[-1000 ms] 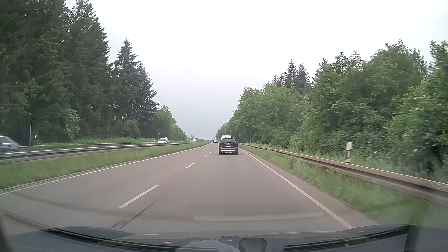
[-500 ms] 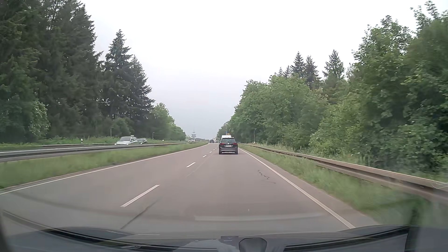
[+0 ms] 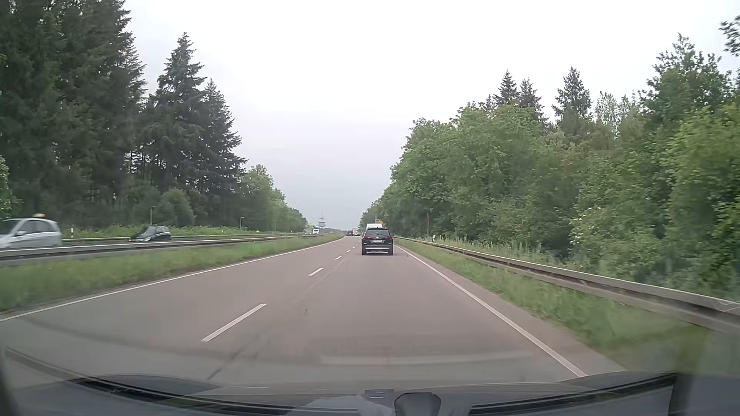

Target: Follow the waypoints while adhering to traffic rules and regulations

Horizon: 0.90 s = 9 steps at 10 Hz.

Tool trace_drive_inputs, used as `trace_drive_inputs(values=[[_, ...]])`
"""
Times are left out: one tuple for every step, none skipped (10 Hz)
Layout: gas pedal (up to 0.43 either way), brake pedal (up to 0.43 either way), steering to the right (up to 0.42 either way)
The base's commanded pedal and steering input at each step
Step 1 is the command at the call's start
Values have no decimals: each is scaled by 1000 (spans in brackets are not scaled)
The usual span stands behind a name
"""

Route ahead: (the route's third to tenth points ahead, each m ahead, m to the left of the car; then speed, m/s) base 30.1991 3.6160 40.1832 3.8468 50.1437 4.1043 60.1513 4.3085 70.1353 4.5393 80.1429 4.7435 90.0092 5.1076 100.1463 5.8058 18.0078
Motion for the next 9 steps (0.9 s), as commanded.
trace_drive_inputs(values=[[189, 0, -2], [189, 0, -3], [189, 0, -3], [189, 0, -3], [189, 0, -3], [189, 0, -3], [189, 0, -3], [189, 0, -3], [189, 0, -3]])
